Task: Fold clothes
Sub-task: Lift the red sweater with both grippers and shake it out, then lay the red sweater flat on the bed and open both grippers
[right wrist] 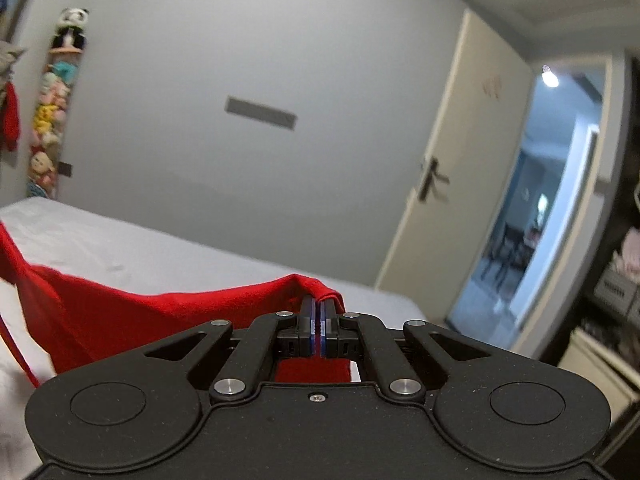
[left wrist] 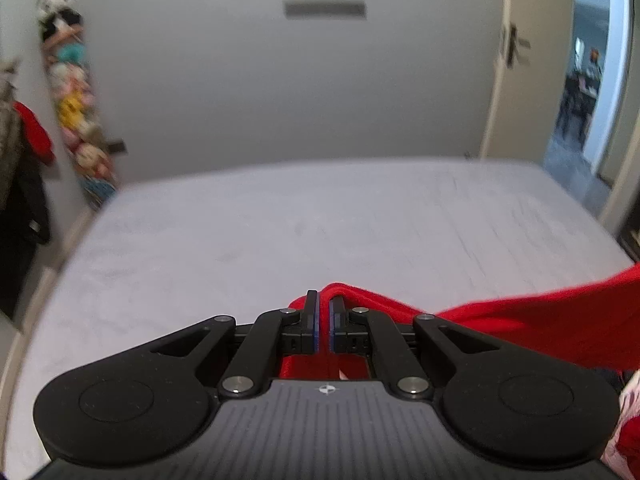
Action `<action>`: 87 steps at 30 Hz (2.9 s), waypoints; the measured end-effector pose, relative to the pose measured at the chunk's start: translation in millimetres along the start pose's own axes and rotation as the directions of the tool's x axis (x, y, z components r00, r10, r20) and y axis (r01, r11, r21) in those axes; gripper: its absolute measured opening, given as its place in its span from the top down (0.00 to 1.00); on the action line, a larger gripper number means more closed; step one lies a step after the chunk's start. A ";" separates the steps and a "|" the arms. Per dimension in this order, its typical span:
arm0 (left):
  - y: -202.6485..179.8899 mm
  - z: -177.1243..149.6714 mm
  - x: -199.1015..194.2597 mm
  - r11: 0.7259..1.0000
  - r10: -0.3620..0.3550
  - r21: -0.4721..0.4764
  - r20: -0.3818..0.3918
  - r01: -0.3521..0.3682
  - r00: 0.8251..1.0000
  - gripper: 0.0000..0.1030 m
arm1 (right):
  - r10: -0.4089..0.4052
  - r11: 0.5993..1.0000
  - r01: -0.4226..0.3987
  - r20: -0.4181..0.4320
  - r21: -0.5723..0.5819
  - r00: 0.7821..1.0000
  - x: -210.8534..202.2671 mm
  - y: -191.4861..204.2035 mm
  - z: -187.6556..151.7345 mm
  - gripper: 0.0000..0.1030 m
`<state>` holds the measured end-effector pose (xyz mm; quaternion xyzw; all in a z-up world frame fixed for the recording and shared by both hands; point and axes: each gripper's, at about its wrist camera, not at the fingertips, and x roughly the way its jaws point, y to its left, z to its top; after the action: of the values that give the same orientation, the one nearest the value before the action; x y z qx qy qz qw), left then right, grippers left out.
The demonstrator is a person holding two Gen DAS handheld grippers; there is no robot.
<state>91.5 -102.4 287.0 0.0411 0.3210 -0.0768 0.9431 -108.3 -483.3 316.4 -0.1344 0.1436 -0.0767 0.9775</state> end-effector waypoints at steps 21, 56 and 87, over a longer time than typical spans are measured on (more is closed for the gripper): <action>68.4 56.5 -120.0 0.984 0.173 -0.091 0.306 -0.153 0.936 0.97 | 0.272 0.962 -0.270 0.098 -0.038 0.957 -87.1 93.5 93.4 0.99; 72.3 42.4 212.8 0.958 0.284 0.031 0.015 -0.284 0.959 0.97 | 0.152 0.987 -0.158 -0.239 -0.005 0.959 274.4 166.5 -11.9 0.99; 98.2 -61.0 263.5 0.974 0.199 0.143 -0.191 -0.173 0.961 0.59 | 0.264 0.963 -0.196 -0.516 0.184 0.815 353.2 174.6 -106.6 0.59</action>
<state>277.8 -29.2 80.4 0.1377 0.4055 -0.0030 0.9036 213.4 -409.3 76.4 -0.0291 0.4209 -0.0010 0.9066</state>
